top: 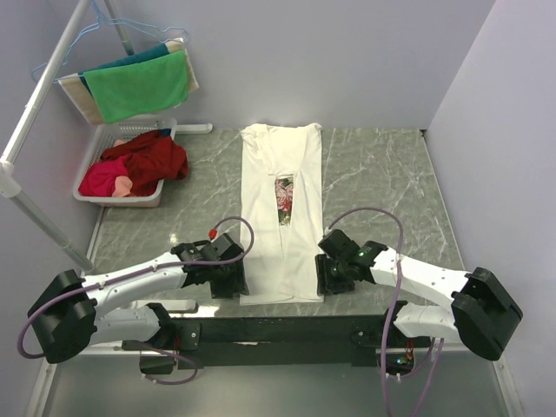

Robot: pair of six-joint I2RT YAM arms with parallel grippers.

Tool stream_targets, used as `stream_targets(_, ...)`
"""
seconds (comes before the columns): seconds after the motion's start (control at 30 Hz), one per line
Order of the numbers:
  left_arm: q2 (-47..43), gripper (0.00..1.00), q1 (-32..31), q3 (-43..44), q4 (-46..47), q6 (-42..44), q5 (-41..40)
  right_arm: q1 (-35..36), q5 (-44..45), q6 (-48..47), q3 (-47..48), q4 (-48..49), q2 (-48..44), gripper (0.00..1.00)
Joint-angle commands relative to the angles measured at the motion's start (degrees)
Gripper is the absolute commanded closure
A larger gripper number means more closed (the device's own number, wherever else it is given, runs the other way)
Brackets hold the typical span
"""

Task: Fold and stack the t-shirts
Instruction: Fold the tshirt

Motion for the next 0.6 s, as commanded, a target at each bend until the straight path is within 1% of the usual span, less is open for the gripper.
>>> stream_targets(0.0, 0.07, 0.46, -1.22, -1.27, 1.18, -2.58, 1.69, 1.56, -2.18, 1.13, -1.18, 2.37, -1.02, 0.44)
stream_targets(0.1, 1.56, 0.48, -1.75, -1.54, 3.28, -2.93, 2.39, 2.53, -2.01, 1.39, -1.0, 3.08, -0.32, 0.46)
stream_targets(0.27, 3.5, 0.48, -2.37, -2.59, 5.4, -2.85, 2.22, 3.59, -2.19, 1.92, -0.92, 4.49, 1.79, 0.48)
stream_targets(0.4, 4.99, 0.5, -2.54, -2.86, 5.4, -2.93, 1.78, 4.38, -2.1, 2.36, -0.83, 5.02, 3.46, 0.54)
stream_targets(0.57, 5.0, 0.51, -2.81, -4.43, 6.63, -3.02, 1.95, 4.82, -1.05, 2.89, -1.18, 4.84, 4.17, 0.59)
